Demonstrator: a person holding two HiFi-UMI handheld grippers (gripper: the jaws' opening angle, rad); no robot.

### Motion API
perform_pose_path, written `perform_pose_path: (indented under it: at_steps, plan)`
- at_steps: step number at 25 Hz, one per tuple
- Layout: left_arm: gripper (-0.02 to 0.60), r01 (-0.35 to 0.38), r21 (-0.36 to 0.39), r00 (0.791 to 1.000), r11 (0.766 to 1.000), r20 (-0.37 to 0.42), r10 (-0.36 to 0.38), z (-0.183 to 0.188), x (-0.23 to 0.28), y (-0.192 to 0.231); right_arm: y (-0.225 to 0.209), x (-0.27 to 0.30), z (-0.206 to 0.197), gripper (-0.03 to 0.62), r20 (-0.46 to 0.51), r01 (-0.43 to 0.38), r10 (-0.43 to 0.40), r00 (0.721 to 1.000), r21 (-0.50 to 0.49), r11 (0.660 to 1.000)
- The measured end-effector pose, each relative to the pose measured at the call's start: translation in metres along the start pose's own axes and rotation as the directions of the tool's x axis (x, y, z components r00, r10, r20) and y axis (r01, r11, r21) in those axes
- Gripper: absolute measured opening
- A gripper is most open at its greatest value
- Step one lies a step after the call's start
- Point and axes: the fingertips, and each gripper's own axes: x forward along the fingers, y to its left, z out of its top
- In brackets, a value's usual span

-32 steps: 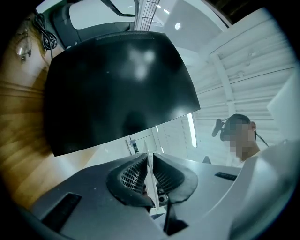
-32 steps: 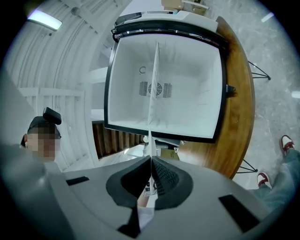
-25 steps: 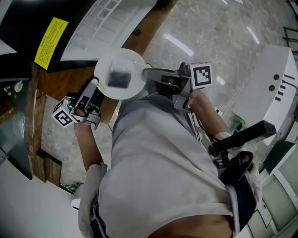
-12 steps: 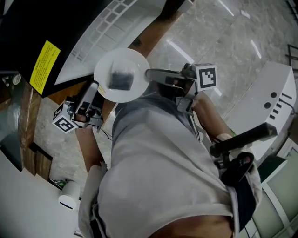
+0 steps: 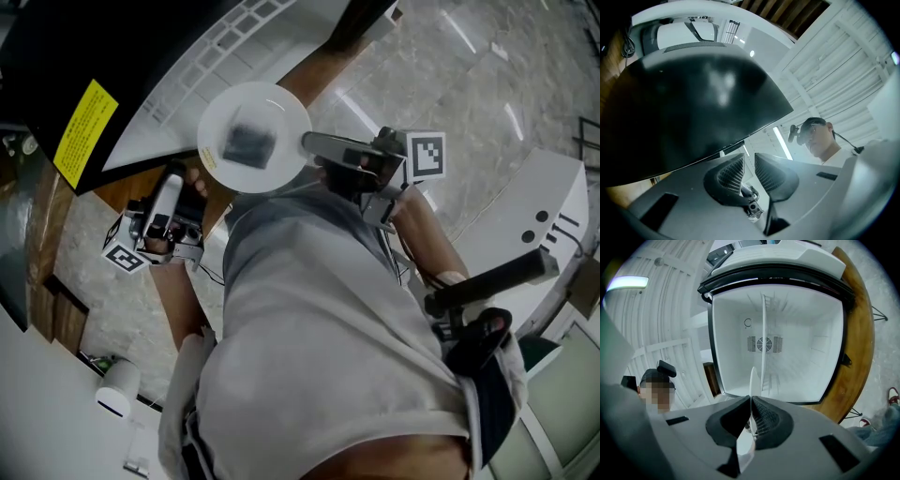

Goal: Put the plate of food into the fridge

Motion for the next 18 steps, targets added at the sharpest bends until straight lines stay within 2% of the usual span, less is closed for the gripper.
perform_pose_path:
  at_steps: [7, 18]
  plan:
    - [0.061, -0.020, 0.038, 1.000, 0.999, -0.003, 0.020, -0.009, -0.002, -0.005, 0.007, 0.002, 0.028, 0.023, 0.047, -0.035, 0.035, 0.998, -0.012, 0.999]
    - [0.060, -0.027, 0.056, 1.000, 0.998, -0.008, 0.027, -0.027, 0.007, -0.017, 0.011, 0.013, 0.070, 0.023, 0.127, -0.032, 0.031, 0.991, 0.001, 1.000]
